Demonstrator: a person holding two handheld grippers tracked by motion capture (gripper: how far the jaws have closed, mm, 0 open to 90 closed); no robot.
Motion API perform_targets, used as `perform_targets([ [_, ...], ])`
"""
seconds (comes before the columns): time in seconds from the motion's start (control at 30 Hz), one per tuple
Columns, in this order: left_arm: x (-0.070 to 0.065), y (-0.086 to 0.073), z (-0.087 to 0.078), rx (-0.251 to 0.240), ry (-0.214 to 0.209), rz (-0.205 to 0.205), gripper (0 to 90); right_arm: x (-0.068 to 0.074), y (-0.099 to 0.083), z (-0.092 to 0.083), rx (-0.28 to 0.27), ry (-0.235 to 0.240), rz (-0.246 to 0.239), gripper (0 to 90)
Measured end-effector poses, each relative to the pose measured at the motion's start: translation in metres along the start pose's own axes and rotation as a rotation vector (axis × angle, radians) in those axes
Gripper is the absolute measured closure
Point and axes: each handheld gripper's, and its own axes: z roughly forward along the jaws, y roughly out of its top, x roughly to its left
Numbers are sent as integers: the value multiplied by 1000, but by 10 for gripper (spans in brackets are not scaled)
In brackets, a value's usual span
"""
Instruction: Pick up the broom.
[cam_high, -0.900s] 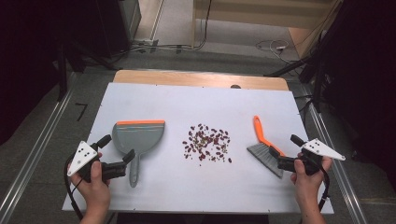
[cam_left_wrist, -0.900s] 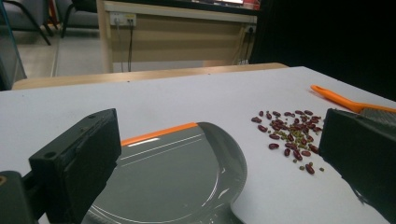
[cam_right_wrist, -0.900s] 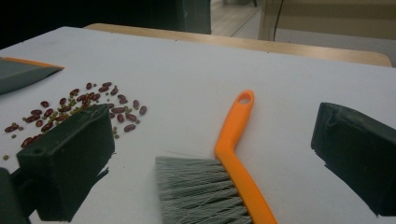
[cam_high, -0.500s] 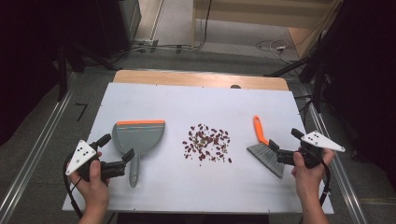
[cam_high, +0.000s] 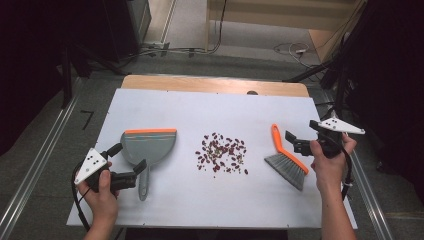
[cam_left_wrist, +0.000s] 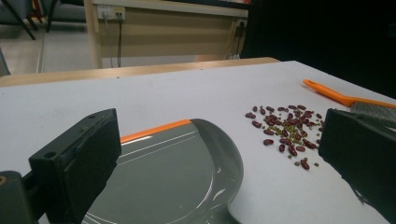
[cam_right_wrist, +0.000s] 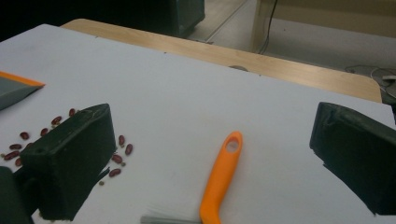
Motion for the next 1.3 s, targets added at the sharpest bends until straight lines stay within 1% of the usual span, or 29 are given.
perform_targets([
  [0.03, 0, 0, 0, 1, 0, 2, 0, -1, 0, 4, 3, -2, 7, 30],
  [0.07, 0, 0, 0, 0, -1, 1, 0, -5, -2, 14, 41, -3, 18, 75],
  [0.1, 0, 0, 0, 0, -2, 0, 0, -5, -2, 14, 41, -3, 18, 75],
  [0.13, 0, 0, 0, 4, -3, 4, 0, -6, -4, 23, 85, -25, 51, 181],
  [0.17, 0, 0, 0, 4, -3, 4, 0, -7, -6, 28, 107, -47, 79, 238],
  [0.23, 0, 0, 0, 9, -4, 9, 0, -9, -8, 37, 165, -45, 125, 272],
  [0.33, 0, 0, 0, 13, -4, 10, 0, -9, -11, 47, 239, -31, 124, 412],
  [0.37, -1, -1, 0, 14, -4, 9, 0, -10, -12, 51, 260, -15, 127, 440],
  [0.4, 0, -1, 0, 14, -4, 10, 0, -10, -14, 54, 281, 7, 134, 447],
  [0.43, 0, -1, 0, 14, -4, 10, 0, -10, -14, 54, 281, 7, 134, 447],
  [0.47, 0, -1, 1, 16, -4, 10, 0, -11, -17, 62, 331, 15, 141, 496],
  [0.5, 0, -1, 1, 18, -4, 11, 0, -10, -19, 65, 350, 14, 129, 511],
  [0.57, 0, -1, 1, 20, -4, 13, 0, -5, -22, 71, 394, -3, 97, 524],
  [0.67, 0, -2, 1, 22, 0, 8, 0, 0, -25, 79, 477, -53, 130, 515],
  [0.73, 0, -2, 2, 22, -2, 7, 0, 1, -29, 82, 514, -105, 114, 516],
  [0.77, -1, -2, 2, 22, -3, 7, 0, 1, -31, 84, 534, -116, 115, 517],
  [0.8, -1, -2, 2, 22, -3, 7, 0, 1, -31, 84, 534, -116, 115, 517],
  [0.87, -2, -1, 2, 26, -7, 16, 0, -2, -37, 88, 572, -128, 128, 534],
  [0.9, -3, -1, 2, 25, -7, 21, 0, -1, -38, 89, 578, -120, 128, 545],
  [0.93, -3, -1, 2, 25, -7, 21, 0, 0, -41, 91, 593, -123, 108, 554],
  [0.97, -3, -1, 2, 25, -7, 24, 0, 4, -42, 91, 583, -136, 83, 557],
  [1.03, -3, -1, 2, 23, -9, 23, 0, 7, -42, 92, 588, -153, 77, 566],
  [1.07, -3, -1, 2, 23, -11, 22, 0, 7, -42, 92, 587, -151, 61, 573],
  [1.13, -3, -1, 2, 25, -13, 24, 0, 6, -43, 92, 586, -141, 60, 583],
  [1.17, -3, -1, 2, 24, -14, 24, 0, 5, -43, 92, 588, -136, 75, 593],
  [1.2, -3, -1, 2, 24, -14, 23, 0, 5, -43, 92, 588, -136, 75, 593],
  [1.23, -3, -1, 2, 25, -14, 22, 0, 3, -43, 92, 585, -129, 83, 609],
  [1.27, -3, -1, 2, 25, -15, 23, 0, 1, -43, 91, 582, -126, 105, 657],
  [1.3, -3, -1, 2, 24, -16, 23, 0, 1, -43, 91, 582, -126, 105, 657],
])
